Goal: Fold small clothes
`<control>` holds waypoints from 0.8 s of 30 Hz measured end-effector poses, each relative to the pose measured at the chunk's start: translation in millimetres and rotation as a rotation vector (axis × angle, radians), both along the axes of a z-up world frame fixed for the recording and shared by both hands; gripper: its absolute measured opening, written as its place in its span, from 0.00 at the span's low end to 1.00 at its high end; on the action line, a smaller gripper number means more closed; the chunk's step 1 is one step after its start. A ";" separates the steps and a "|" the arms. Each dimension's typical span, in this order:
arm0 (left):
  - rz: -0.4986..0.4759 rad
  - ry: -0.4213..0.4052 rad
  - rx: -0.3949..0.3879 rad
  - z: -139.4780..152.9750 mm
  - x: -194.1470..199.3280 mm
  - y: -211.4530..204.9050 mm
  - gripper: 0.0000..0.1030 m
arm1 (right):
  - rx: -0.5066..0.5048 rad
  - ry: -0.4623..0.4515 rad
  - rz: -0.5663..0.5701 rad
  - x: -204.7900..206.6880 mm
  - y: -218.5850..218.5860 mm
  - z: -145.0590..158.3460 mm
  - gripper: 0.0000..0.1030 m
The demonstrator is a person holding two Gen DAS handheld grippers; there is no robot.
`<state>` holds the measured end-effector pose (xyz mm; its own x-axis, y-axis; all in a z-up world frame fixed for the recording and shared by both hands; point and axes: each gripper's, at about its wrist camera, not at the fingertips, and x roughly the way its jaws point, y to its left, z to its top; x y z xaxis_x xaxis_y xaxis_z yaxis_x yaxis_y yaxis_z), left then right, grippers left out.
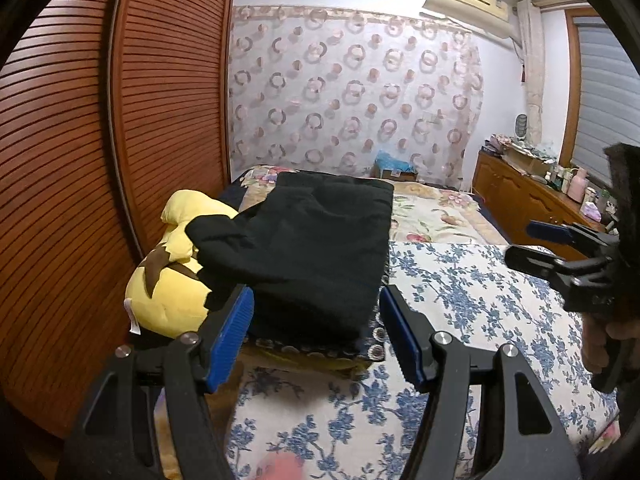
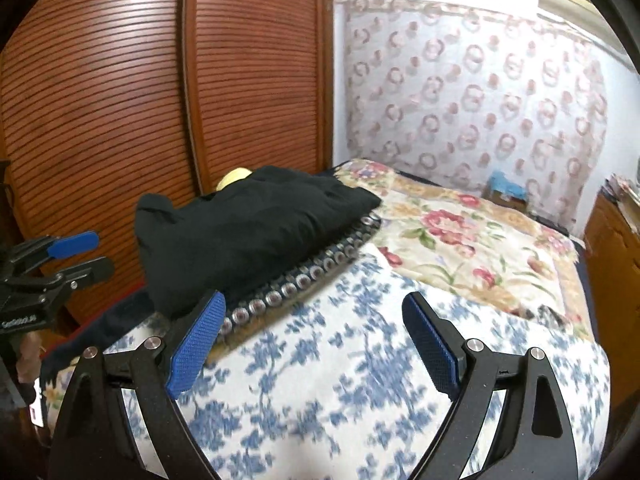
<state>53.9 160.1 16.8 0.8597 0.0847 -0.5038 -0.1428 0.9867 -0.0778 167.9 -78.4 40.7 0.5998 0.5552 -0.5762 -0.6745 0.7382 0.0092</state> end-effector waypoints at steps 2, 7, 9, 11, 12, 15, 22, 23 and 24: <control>-0.009 0.002 0.000 -0.8 -0.5 -8.4 0.63 | 0.008 -0.014 -0.027 -9.7 -12.7 0.0 0.89; -0.042 0.011 0.000 -1.7 -3.3 -33.3 0.63 | 0.040 -0.026 -0.084 -32.5 -48.7 1.4 0.89; -0.057 0.009 0.006 -1.1 -5.0 -43.4 0.63 | 0.058 -0.031 -0.106 -42.1 -62.6 2.3 0.89; -0.076 0.003 0.004 1.2 -7.5 -53.8 0.63 | 0.072 -0.028 -0.123 -50.0 -75.0 2.8 0.89; -0.085 -0.001 0.002 2.4 -8.9 -59.8 0.63 | 0.076 -0.028 -0.136 -53.3 -80.2 3.1 0.89; -0.109 -0.006 0.007 5.2 -10.0 -76.3 0.63 | 0.082 -0.038 -0.182 -64.9 -98.0 5.7 0.93; -0.182 -0.032 0.034 20.2 -11.0 -118.6 0.63 | 0.114 -0.073 -0.276 -91.8 -140.1 17.9 0.94; -0.191 -0.042 0.040 24.9 -11.9 -126.3 0.63 | 0.114 -0.080 -0.289 -94.7 -144.8 20.3 0.94; -0.199 -0.048 0.043 28.4 -12.4 -131.5 0.63 | 0.114 -0.084 -0.298 -96.8 -147.2 22.0 0.94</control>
<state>41.5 28.6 45.1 0.8845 -0.0686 -0.4615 0.0581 0.9976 -0.0368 71.1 -225.6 62.7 0.7885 0.4060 -0.4619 -0.4309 0.9007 0.0562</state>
